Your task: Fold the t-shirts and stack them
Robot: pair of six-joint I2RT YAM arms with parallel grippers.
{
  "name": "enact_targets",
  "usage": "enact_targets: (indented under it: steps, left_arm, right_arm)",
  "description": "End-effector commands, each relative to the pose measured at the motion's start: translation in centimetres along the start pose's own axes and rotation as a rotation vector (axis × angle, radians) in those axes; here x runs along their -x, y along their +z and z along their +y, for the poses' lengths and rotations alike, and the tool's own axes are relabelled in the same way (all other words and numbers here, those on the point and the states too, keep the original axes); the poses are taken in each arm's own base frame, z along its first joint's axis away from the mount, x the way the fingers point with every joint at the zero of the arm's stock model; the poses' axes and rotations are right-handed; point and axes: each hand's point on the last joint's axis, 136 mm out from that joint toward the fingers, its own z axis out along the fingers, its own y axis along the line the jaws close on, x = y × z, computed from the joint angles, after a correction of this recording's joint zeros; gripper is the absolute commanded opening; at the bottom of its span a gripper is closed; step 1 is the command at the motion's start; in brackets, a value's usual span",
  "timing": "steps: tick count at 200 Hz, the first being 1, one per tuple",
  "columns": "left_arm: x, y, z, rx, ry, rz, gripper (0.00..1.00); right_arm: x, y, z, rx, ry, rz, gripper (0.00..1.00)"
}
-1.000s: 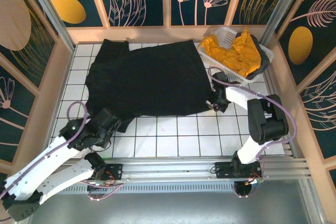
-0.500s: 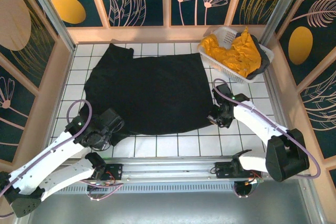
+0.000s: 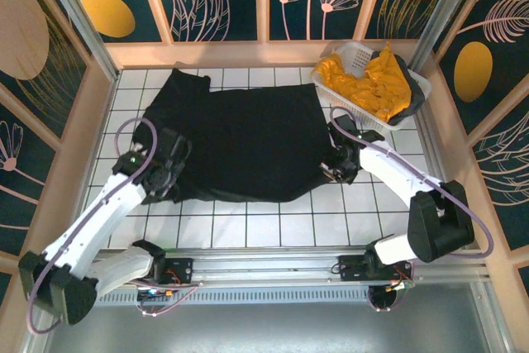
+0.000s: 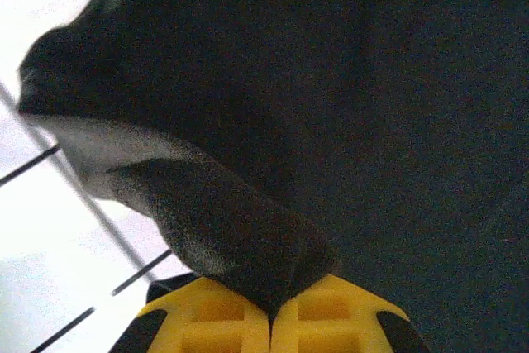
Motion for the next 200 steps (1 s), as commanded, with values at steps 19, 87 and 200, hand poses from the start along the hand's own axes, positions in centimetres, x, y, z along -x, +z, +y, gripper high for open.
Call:
enact_targets:
  steps: [19, 87, 200]
  left_arm:
    - [4.2, -0.3, -6.3, -0.095, 0.198, -0.083, 0.00]
    - [7.0, 3.4, -6.9, -0.037, 0.251, -0.109, 0.00]
    - [9.0, 9.0, -7.5, 0.069, 0.410, -0.136, 0.00]
  right_arm:
    - [3.6, -0.2, 2.8, 0.015, 0.022, -0.083, 0.00]
    - [7.6, 1.0, 5.5, 0.014, 0.027, -0.111, 0.00]
    - [10.7, 4.6, 6.7, -0.036, 0.044, -0.107, 0.00]
